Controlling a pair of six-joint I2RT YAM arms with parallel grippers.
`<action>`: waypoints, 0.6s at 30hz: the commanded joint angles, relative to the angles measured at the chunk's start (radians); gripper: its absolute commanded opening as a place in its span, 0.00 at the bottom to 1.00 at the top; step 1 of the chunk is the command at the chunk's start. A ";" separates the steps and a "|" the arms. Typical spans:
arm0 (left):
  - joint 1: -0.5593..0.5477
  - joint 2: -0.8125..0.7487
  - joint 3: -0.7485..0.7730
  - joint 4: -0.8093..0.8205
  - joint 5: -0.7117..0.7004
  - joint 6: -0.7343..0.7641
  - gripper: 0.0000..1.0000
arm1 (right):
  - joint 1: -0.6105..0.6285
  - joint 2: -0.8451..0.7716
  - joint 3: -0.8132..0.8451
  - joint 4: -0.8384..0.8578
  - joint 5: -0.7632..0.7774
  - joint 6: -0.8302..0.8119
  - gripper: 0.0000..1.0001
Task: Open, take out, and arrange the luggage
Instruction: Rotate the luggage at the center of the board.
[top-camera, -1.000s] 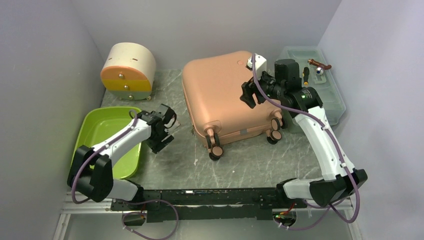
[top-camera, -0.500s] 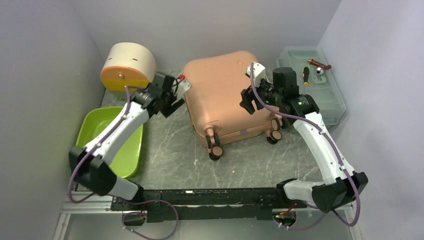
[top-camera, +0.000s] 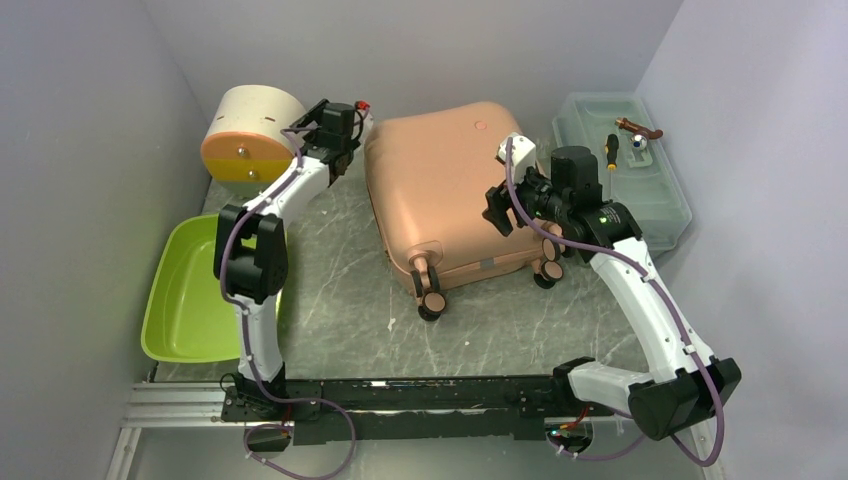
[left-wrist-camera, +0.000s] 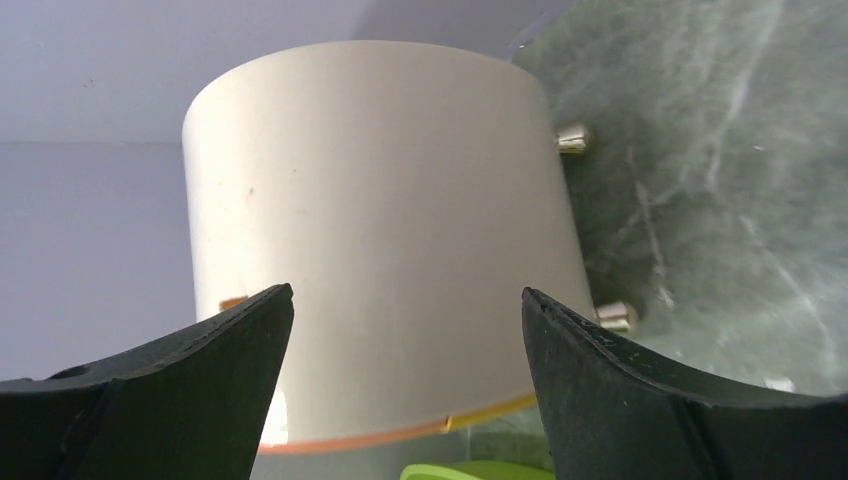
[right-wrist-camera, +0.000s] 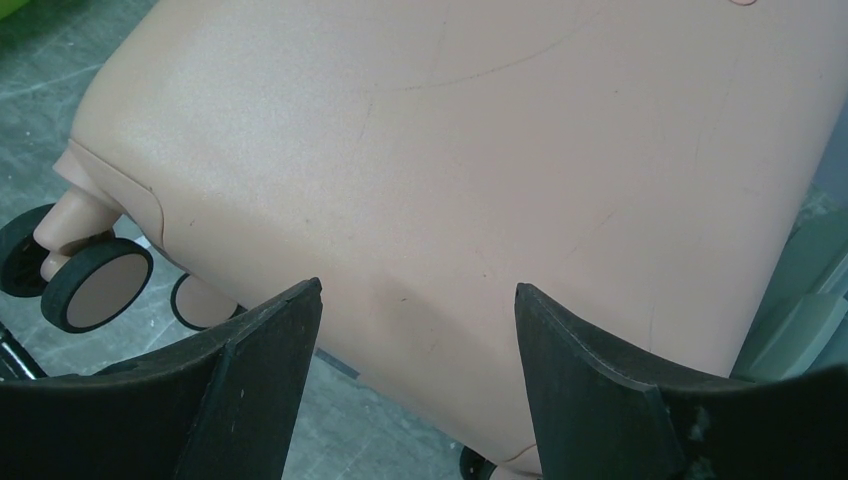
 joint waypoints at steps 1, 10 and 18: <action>0.032 0.069 0.060 0.157 -0.086 0.092 0.90 | -0.005 -0.029 -0.005 0.061 -0.019 -0.004 0.74; 0.110 0.160 0.103 0.192 -0.124 0.125 0.91 | -0.006 -0.029 -0.011 0.064 -0.024 -0.002 0.75; 0.128 0.166 0.119 0.154 -0.112 0.091 0.91 | -0.007 -0.017 -0.006 0.062 -0.027 0.002 0.75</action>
